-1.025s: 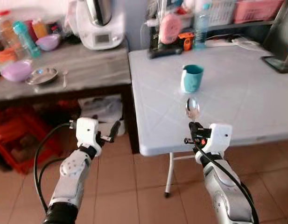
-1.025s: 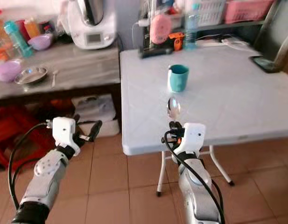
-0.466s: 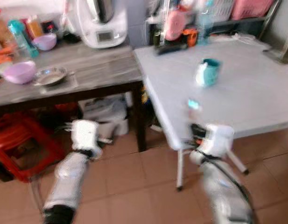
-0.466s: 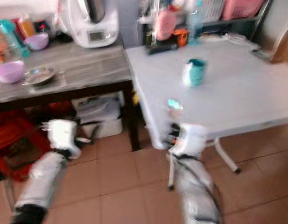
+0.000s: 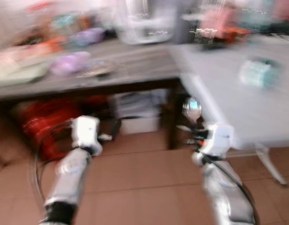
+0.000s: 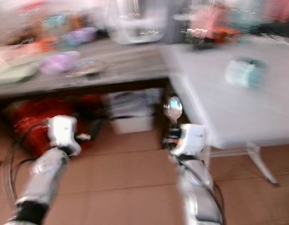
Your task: Setting the table
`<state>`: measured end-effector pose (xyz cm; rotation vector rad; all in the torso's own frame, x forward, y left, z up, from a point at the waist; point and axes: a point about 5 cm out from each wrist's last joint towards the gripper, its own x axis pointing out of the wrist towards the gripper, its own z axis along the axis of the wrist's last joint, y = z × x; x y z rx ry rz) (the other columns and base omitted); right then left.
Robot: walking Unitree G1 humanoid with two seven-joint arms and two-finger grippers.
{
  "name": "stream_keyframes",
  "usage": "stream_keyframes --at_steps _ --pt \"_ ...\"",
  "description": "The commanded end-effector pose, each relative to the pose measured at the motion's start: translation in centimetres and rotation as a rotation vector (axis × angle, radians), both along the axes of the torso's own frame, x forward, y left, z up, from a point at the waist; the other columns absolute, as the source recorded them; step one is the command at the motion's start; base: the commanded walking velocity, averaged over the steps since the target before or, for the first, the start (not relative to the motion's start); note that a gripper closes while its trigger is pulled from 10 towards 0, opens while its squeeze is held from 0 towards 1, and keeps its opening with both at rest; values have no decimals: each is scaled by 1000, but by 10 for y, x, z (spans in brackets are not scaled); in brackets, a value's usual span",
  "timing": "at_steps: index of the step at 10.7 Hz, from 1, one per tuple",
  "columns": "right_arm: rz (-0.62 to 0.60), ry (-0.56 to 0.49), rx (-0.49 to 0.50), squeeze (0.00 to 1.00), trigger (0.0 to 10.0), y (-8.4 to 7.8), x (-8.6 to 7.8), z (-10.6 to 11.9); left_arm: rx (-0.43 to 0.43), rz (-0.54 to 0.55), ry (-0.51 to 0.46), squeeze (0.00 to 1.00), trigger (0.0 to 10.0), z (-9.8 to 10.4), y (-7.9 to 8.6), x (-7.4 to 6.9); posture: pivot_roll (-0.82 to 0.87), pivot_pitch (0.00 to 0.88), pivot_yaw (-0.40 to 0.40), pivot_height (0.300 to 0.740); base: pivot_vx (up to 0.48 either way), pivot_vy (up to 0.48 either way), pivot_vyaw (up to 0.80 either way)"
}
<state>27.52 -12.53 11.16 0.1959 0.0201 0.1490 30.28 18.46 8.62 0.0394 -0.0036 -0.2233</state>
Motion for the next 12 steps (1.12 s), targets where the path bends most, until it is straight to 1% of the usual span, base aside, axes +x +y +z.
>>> stream_keyframes --at_steps 1,3,4,5,7,10,12 --pt "-8 -21 -9 0 10000 -5 1 5 3 -8 -14 0 10000 4 -5 3 40 0 88 740 0 480 544" --pt "-3 -22 -6 0 10000 -3 3 5 6 3 -16 0 10000 4 -3 3 42 0 87 740 0 476 500" --pt "-4 -17 -7 0 10000 -3 2 3 -1 8 -28 0 10000 5 -4 3 42 0 88 740 0 0 0" --pt "-8 -15 -7 0 10000 -4 2 3 4 -14 -32 0 10000 5 -6 2 39 0 91 740 0 0 0" --pt "-22 -15 -8 0 10000 -6 1 3 -24 -65 -26 0 10000 6 -12 1 35 2 96 740 0 0 0" --pt "-24 -17 -13 0 10000 -7 -1 3 -42 -106 -36 0 10000 9 -18 0 31 3 98 740 0 0 -704" --pt "-20 -22 -21 0 10000 -7 1 4 -59 -120 -36 0 10000 8 -21 -1 28 0 93 740 341 0 0"
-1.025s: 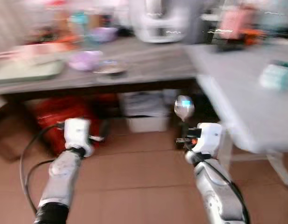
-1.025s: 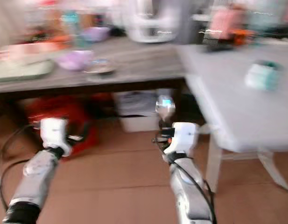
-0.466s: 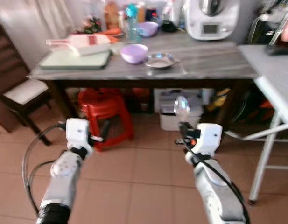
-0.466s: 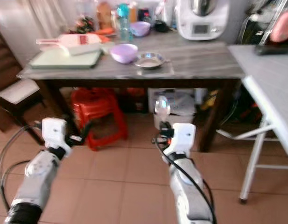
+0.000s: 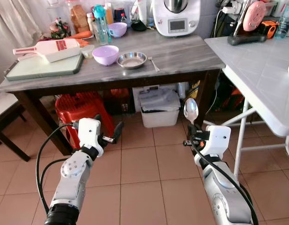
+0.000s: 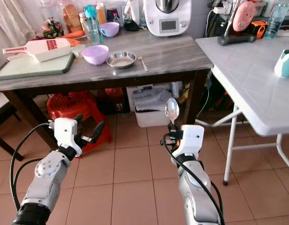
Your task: Setting the table
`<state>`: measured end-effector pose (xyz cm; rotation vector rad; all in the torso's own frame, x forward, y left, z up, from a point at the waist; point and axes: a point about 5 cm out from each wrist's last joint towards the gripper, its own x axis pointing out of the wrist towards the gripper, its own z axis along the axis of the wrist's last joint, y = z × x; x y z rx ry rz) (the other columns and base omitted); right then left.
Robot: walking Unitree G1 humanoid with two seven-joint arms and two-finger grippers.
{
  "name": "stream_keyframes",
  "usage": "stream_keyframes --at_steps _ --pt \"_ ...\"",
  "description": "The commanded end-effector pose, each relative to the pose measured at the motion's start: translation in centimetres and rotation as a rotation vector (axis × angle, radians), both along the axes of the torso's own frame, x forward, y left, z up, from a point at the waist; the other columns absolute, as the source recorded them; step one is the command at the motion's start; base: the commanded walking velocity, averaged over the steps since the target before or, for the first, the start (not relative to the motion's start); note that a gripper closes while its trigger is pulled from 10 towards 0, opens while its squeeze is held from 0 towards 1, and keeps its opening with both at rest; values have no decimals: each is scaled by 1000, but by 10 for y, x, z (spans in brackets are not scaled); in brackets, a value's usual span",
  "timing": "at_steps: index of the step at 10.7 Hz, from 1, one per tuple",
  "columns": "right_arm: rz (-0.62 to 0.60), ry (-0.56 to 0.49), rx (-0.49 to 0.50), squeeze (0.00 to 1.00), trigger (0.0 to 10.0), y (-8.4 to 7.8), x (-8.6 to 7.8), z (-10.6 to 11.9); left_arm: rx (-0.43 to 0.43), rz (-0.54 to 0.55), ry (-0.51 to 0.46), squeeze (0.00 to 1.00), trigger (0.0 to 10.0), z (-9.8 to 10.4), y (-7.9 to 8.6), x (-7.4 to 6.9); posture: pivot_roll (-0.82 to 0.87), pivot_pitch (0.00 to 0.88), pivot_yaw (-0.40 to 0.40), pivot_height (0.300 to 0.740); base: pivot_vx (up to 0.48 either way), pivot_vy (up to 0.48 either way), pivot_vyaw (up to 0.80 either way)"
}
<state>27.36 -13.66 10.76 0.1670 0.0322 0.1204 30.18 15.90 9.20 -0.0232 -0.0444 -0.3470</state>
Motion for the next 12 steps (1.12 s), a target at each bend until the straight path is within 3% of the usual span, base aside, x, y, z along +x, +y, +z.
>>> stream_keyframes --at_steps 1,6,10,12 --pt "7 -36 8 0 10000 4 4 9 1 0 -6 0 10000 3 3 1 27 0 92 740 386 0 0" --pt "10 -38 4 0 10000 3 5 9 -29 -34 -5 0 10000 3 -4 0 18 0 90 740 460 0 -461" --pt "20 -43 -15 0 10000 4 5 10 -31 -42 -2 0 10000 2 -6 -2 17 0 86 740 480 0 0" --pt "22 -42 -18 0 10000 4 4 10 -32 -43 2 0 10000 0 -6 -2 15 0 86 740 480 0 794"
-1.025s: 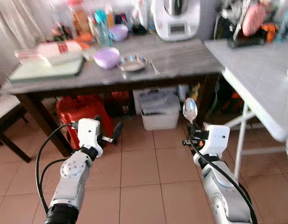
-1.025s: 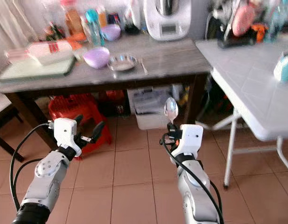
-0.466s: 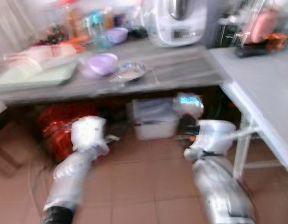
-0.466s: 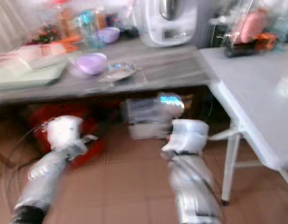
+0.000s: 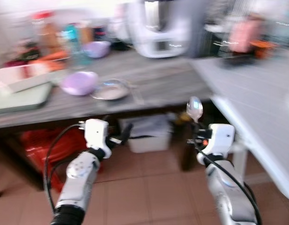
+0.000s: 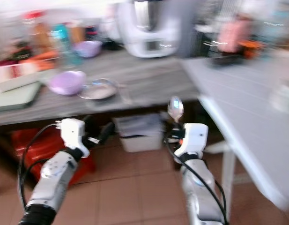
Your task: Setting the table
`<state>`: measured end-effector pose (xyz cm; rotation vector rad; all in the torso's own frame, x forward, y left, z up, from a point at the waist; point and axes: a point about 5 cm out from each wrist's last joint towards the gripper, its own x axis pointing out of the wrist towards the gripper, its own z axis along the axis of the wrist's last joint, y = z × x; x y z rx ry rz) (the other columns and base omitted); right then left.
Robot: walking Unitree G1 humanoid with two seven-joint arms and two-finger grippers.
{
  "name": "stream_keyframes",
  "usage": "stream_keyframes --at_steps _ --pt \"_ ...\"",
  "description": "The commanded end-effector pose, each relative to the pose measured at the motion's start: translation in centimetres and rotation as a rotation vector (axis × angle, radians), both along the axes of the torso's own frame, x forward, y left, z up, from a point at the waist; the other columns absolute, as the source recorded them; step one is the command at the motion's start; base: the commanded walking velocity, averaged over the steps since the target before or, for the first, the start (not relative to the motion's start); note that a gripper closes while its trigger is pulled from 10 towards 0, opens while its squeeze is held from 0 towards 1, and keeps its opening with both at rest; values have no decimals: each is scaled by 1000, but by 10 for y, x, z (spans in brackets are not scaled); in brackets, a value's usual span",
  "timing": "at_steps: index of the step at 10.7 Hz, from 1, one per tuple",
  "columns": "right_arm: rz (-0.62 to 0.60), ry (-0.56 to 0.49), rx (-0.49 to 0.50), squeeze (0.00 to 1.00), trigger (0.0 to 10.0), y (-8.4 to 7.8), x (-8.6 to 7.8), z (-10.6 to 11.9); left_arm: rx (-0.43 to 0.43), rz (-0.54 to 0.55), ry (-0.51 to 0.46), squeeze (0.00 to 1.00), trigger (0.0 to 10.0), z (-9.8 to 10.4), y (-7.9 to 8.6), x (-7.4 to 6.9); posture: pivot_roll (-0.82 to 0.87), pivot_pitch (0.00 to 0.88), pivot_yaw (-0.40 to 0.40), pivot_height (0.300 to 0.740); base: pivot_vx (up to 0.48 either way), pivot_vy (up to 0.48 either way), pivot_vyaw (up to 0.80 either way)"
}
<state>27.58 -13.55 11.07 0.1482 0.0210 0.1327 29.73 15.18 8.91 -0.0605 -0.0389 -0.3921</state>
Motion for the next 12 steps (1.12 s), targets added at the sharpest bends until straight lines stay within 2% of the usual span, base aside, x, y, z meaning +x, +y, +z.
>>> stream_keyframes --at_steps 1,6,8,10,12 --pt "11 -29 2 0 10000 3 2 7 3 2 -9 0 10000 3 1 2 16 0 87 740 480 0 675" --pt "26 -28 2 0 10000 5 1 7 6 6 -6 0 10000 4 1 3 17 0 83 740 448 0 0" --pt "27 -26 4 0 10000 5 0 6 4 55 -32 0 10000 6 6 1 16 0 85 740 0 0 653" --pt "22 -22 2 0 10000 3 0 5 68 142 -68 0 10000 8 17 -4 14 0 86 740 0 0 0" --pt "21 -18 8 0 10000 3 -1 5 71 131 -68 0 10000 6 16 -13 13 0 84 740 0 0 0"
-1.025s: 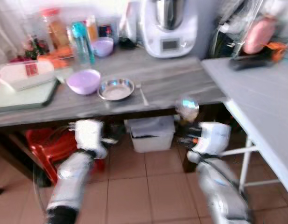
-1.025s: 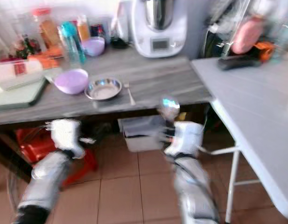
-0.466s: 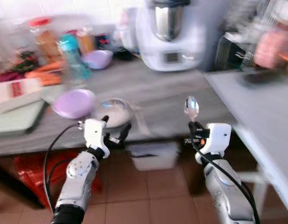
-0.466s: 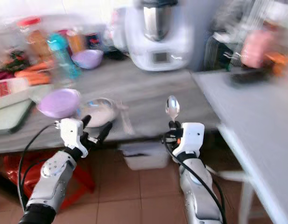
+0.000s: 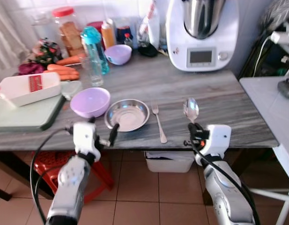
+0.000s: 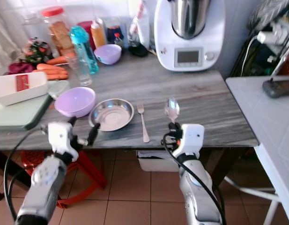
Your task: Setting the table
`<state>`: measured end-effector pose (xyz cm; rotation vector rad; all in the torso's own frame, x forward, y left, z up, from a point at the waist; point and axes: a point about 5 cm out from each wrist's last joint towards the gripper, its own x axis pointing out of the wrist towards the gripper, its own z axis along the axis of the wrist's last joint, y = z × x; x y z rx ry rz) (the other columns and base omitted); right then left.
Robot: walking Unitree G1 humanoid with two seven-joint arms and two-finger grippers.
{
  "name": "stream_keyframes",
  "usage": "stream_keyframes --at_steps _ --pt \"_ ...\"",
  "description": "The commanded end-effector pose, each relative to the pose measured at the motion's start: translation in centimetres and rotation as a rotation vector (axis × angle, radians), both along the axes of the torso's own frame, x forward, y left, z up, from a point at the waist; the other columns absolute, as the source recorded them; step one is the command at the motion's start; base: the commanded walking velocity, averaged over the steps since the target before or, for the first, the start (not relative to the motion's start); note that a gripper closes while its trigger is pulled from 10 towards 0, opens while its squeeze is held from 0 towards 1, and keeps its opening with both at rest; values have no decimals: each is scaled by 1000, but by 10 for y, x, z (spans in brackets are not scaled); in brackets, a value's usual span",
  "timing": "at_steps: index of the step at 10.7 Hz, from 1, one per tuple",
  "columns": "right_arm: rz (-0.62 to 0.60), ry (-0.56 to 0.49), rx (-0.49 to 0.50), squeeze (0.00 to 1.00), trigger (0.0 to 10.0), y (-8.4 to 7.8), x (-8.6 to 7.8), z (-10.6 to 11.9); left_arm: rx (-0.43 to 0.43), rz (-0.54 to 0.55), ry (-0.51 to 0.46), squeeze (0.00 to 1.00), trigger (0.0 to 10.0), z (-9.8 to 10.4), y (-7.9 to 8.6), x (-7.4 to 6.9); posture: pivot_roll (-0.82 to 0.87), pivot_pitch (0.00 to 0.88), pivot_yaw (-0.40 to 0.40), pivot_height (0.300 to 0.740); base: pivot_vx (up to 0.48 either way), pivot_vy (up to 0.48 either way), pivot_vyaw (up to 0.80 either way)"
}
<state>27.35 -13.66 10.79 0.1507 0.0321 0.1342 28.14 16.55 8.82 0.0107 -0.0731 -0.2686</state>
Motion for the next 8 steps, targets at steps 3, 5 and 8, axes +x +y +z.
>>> stream_keyframes --at_steps 3,5,8 --pt "21 -12 -8 0 10000 1 1 5 53 -59 14 0 10000 -2 6 -13 15 10 78 740 0 0 0" --pt "10 11 -35 0 10000 -10 7 6 57 -200 59 0 10000 -8 4 -25 16 29 78 740 0 0 0" --pt "35 66 -74 0 10000 -25 29 8 47 -327 108 0 10000 -10 4 -36 25 55 77 740 0 0 0"
